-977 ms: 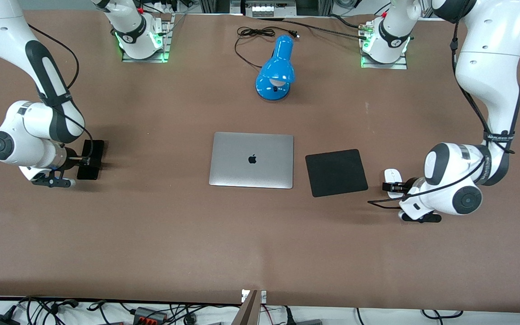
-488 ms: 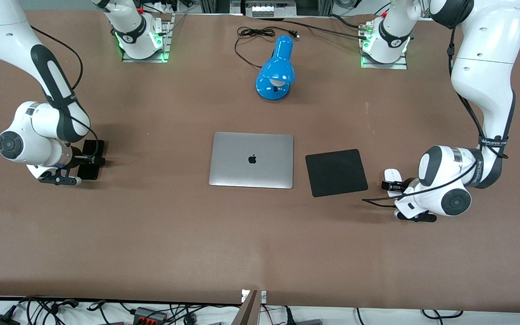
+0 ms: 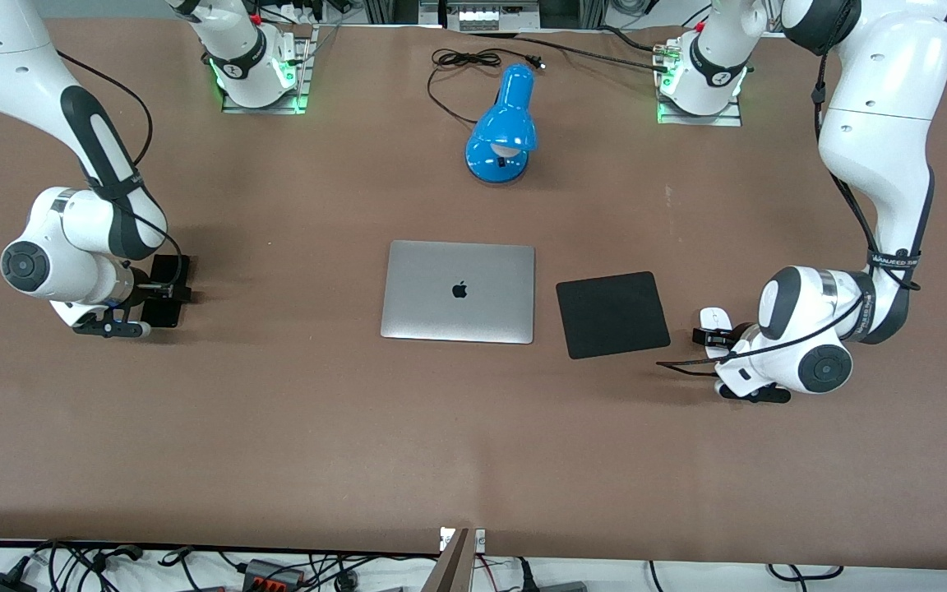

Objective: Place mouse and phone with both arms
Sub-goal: 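Close the right gripper on the phone while the left gripper grasps the mouse, then carry the mouse onto the pad while the right gripper carries the phone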

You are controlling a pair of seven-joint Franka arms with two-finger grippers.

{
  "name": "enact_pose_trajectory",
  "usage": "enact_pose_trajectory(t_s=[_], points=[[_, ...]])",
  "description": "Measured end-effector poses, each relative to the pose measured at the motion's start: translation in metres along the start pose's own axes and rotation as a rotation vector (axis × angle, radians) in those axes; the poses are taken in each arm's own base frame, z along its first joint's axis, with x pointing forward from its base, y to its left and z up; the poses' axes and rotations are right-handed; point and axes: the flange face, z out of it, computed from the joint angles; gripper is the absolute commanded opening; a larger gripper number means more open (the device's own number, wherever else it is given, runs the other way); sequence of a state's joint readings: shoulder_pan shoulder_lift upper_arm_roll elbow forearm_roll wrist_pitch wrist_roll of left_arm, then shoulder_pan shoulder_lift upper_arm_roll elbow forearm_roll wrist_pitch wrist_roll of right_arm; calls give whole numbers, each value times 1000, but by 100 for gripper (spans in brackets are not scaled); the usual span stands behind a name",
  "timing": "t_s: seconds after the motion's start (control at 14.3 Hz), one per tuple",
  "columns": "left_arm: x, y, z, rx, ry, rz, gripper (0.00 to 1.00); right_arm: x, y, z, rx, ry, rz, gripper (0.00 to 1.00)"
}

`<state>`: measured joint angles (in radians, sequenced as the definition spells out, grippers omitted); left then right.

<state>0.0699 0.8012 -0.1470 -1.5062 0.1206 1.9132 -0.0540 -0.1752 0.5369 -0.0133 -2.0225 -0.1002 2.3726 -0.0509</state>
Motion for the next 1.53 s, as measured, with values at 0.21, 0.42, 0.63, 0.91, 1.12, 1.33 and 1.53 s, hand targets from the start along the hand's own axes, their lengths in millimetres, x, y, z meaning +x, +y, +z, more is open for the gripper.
enact_pose_trajectory(t_s=[0.21, 0.42, 0.63, 0.91, 1.12, 1.33, 1.53], points=[[0, 0, 0, 0, -1, 0, 47, 0, 0, 2, 0, -2, -1, 100], [1, 0, -2, -1, 4, -2, 43, 0, 0, 2, -1, -2, -3, 64], [-2, 16, -17, -51, -1, 6, 42, 0, 0, -4, -16, 2, -19, 26], [-19, 110, -47, -118, -6, 79, 43, 0, 1, -4, -19, 3, -24, 18], [-31, 164, -47, -117, -24, 79, 43, 2, -1, -9, -21, 0, -29, 16], [-37, 199, -34, -101, -29, 85, 46, 16, -19, -56, -33, -37, -56, 15], [-34, 213, -14, -105, -22, 90, 47, 32, -65, -123, -30, -36, -90, 14]])
